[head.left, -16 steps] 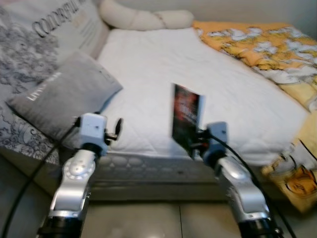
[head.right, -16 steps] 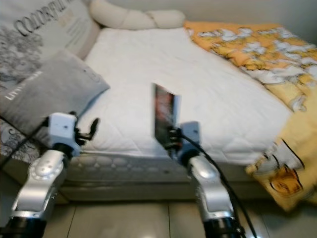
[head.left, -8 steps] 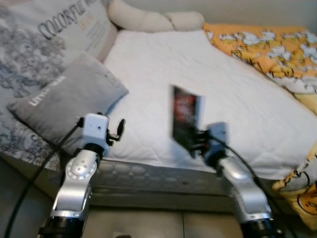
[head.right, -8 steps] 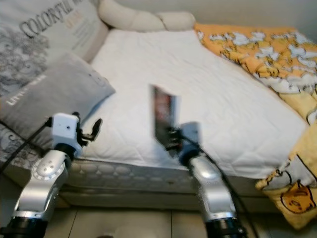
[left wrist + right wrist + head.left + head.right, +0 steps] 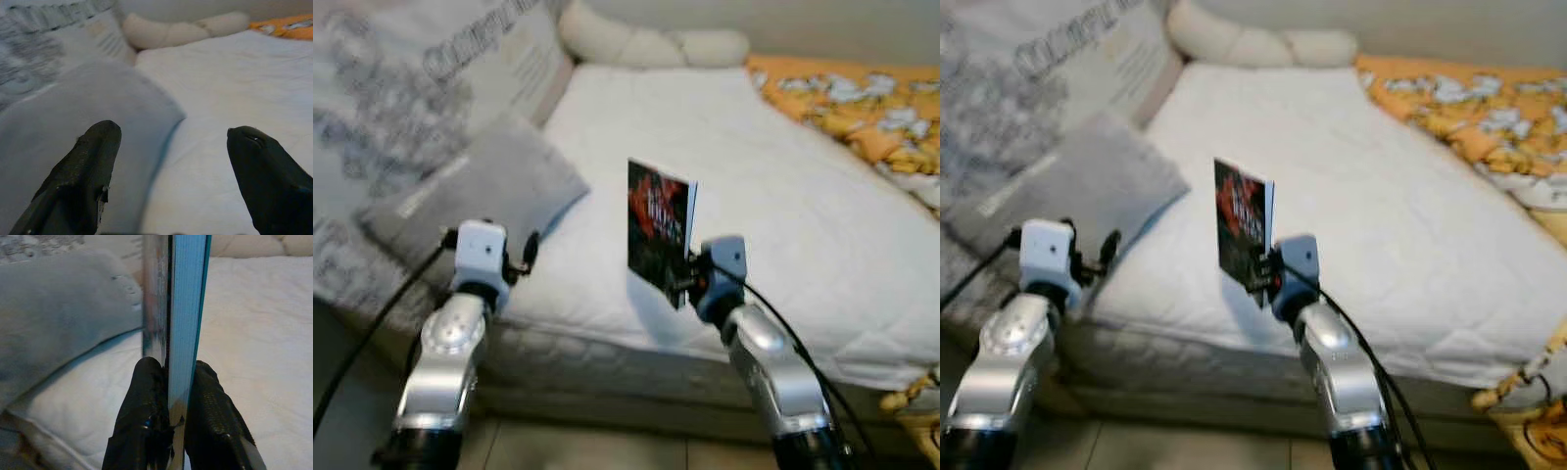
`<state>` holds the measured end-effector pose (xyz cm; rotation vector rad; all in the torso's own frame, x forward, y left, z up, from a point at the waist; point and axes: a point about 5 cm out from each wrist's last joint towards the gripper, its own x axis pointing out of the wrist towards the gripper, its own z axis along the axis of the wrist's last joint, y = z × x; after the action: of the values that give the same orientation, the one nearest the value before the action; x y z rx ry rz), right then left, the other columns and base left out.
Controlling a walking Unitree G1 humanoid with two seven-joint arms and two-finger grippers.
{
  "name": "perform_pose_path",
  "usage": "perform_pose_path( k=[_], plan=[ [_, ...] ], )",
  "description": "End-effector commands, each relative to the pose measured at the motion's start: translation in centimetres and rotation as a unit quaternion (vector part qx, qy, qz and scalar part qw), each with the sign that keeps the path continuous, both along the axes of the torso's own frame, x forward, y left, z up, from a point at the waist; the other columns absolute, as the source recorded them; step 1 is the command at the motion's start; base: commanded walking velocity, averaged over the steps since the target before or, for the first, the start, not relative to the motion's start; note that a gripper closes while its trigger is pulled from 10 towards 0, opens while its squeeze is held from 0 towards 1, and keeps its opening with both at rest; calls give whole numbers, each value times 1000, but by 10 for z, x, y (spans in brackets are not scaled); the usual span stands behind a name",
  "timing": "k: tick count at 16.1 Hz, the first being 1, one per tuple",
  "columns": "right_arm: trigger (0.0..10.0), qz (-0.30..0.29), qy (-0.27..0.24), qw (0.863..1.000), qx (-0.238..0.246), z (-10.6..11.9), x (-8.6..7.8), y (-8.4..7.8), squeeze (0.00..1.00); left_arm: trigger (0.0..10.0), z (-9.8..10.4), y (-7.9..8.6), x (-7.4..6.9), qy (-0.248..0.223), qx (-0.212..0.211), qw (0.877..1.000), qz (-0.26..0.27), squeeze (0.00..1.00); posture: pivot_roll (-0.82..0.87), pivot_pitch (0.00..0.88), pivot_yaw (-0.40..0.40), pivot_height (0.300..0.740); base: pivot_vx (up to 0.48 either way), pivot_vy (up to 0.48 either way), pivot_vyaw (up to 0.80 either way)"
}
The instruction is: Clean up the room
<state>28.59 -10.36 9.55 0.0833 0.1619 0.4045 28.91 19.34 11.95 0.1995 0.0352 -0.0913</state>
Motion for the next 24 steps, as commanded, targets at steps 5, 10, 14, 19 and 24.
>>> perform_pose_path(
  k=[5, 10, 14, 19, 24],
  plan=[
    [10000, -16, -19, 1000, 3, 7, 2, -7, 0, 10000, -4, -5, 0, 11, -5, 1000, -15, 0, 45, 0, 0, 740, 315, 0, 0],
    [10000, -19, -18, 1000, 3, 6, 3, -8, 0, 10000, -6, -5, -1, 14, -9, 1000, -14, 0, 43, 0, -2, 740, 346, 0, 0],
    [10000, -20, -20, 1000, 0, 7, 3, -10, 0, 10000, -9, -6, -2, 16, -12, 1000, -13, 0, 31, 0, 3, 740, 350, 0, 0],
    [10000, -21, -18, 1000, 3, 6, 2, -8, 0, 10000, -10, -6, -3, 17, -11, 1000, -16, 0, 33, 0, 0, 740, 348, 0, 0],
    [10000, -23, -15, 1000, 9, 4, 0, -8, 0, 10000, -10, -5, -5, 17, -7, 1000, -19, 0, 45, 0, -9, 740, 349, 0, 0]
  ],
)
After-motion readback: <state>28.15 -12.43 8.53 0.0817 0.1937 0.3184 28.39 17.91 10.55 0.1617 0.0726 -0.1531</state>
